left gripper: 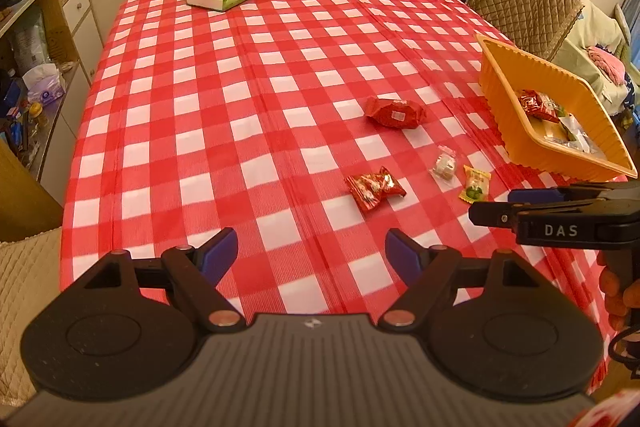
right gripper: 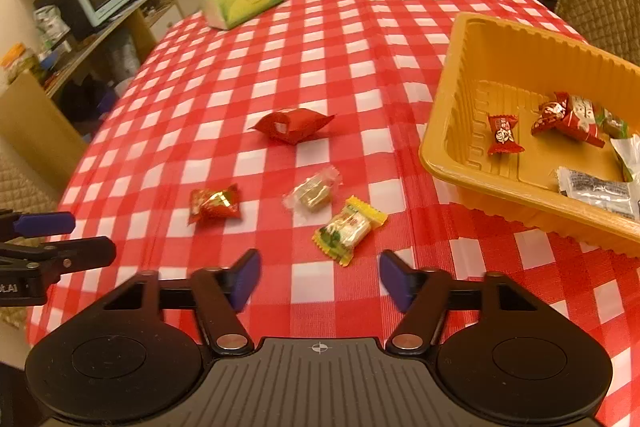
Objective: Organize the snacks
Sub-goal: 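Grasp the yellow-green wrapped candy with the right tool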
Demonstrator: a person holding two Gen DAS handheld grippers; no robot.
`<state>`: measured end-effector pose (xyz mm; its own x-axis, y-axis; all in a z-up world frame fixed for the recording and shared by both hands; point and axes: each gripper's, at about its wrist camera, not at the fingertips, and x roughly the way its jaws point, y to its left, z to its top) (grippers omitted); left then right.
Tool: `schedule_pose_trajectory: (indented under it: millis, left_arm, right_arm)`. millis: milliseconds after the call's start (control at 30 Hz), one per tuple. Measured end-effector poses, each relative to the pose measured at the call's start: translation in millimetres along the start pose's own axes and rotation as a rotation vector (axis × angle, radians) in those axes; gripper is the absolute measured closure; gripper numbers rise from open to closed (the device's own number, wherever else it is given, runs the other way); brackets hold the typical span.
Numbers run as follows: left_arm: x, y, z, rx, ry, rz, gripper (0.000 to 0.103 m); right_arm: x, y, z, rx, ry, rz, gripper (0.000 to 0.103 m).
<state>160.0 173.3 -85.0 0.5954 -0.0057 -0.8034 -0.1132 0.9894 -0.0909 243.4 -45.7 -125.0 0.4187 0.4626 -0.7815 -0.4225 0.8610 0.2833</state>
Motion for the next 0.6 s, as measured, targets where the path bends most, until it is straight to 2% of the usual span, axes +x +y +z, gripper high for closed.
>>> schedule_pose_trajectory:
  millis: [333,500,600]
  left_arm:
    - [16.6,2.4,10.9,0.039,0.004,-0.024,0.027]
    - [23.1,2.4,12.9,0.057,0.007,-0.035,0.028]
    - [26.8,1.1,13.7,0.075,0.01,-0.043,0.029]
  right_arm:
    - [16.5,-4.0,9.8,0.07,-0.025,-0.066,0.065]
    - [22.0,0.6,13.0,0.055,-0.031,-0.102,0.069]
    - [25.1,7.1,13.9,0.003,-0.03,-0.133,0.071]
